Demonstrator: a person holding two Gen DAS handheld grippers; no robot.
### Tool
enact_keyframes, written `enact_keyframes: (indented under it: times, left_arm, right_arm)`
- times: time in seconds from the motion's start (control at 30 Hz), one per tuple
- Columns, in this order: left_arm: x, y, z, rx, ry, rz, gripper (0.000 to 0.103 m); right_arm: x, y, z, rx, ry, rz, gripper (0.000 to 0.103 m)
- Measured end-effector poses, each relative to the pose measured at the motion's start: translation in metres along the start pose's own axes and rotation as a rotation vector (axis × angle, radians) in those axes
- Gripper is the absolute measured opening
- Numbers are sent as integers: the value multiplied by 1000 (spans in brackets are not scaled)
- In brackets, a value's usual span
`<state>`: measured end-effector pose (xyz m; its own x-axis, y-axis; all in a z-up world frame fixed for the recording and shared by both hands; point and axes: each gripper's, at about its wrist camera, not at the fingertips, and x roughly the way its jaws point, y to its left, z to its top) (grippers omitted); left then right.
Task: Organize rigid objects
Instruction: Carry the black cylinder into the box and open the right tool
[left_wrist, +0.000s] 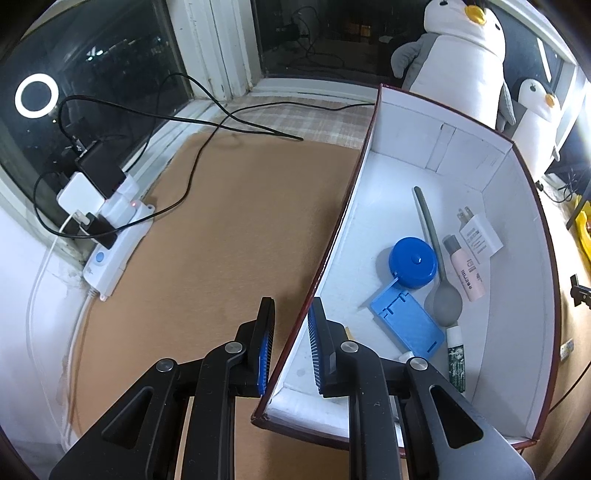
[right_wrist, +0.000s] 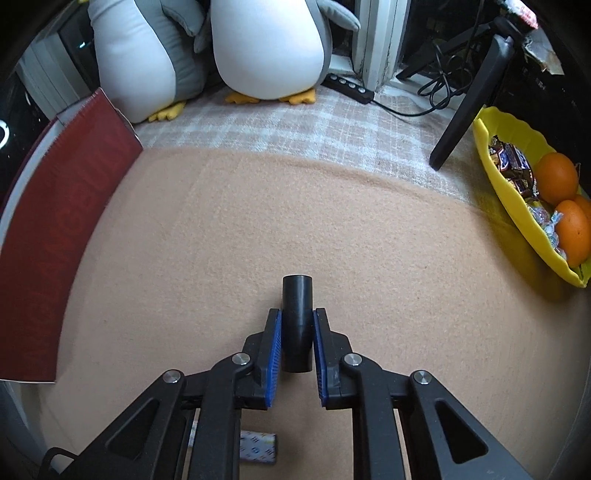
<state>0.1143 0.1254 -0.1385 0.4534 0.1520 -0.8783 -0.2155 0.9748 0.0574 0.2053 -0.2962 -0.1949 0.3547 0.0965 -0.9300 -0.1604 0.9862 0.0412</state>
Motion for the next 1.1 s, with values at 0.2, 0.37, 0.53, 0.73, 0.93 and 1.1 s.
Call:
enact_keyframes:
  times: [0.2, 0.37, 0.53, 0.73, 0.93, 1.1]
  left_arm:
    - [-6, 4, -3, -13, -16, -29, 17]
    - [-9, 10, -7, -32, -23, -56, 15]
    - [-13, 14, -10, -44, -33, -82, 15]
    - [-20, 18, -15, -52, -52, -103, 14]
    - [-23, 20, -18, -55, -67, -118, 13]
    - [-25, 19, -21, -40, -90, -110, 13]
  right_arm:
    - [-36, 28, 2, -8, -74, 37, 15]
    - [-69, 68, 3, -49, -145, 84, 15]
    - [-93, 115, 3, -103, -192, 142, 15]
    - [-110, 174, 7, -180, -216, 202, 15]
    - [-114, 225, 6, -240, -219, 250, 15]
    - [-111, 256, 5, -269, -213, 266, 15]
